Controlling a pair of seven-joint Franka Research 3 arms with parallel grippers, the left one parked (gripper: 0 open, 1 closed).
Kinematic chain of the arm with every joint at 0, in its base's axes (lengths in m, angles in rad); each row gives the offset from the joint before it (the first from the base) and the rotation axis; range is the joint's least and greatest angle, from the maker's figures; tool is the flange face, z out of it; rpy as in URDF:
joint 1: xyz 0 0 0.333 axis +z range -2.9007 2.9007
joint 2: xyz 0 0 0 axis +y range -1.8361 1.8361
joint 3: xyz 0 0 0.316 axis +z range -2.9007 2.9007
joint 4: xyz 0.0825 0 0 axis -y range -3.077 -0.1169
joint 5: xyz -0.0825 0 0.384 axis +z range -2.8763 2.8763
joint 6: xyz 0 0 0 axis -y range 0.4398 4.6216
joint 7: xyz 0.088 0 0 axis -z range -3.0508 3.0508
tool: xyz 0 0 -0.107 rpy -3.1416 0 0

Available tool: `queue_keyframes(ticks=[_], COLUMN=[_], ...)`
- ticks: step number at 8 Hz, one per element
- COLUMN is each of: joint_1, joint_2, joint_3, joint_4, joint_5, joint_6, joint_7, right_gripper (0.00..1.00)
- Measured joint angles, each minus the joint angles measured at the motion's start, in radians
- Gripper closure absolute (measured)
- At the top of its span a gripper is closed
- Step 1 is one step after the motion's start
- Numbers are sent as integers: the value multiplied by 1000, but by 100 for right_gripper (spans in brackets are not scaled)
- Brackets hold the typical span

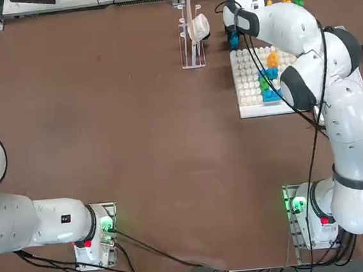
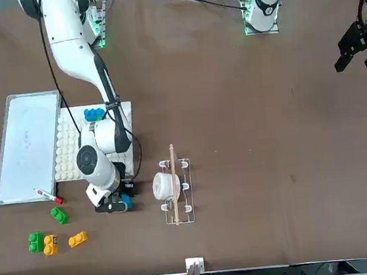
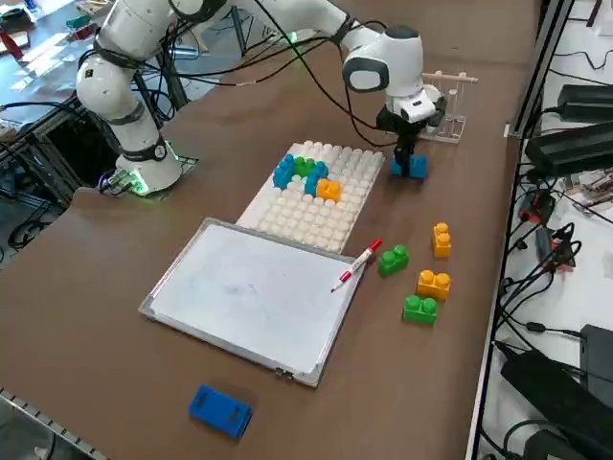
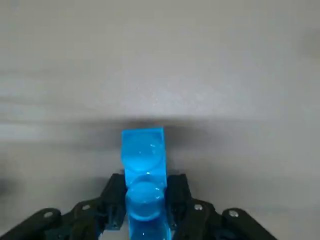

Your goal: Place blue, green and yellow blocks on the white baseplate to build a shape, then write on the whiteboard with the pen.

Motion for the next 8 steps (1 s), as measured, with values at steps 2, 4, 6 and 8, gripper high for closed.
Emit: queue_keyframes(ticks=[2, 4, 6, 8], joint_1=[-2, -13, -40, -75], joint_2=[-12, -51, -105, -147], joint_3=[-7, -17, -21, -19], joint_4=[2, 4, 5, 4], joint_5=[-5, -9, -15, -18], joint_6=[1, -21, -75, -128], joint_7=[-37, -205, -483, -816], right_gripper=[58, 58, 58, 58])
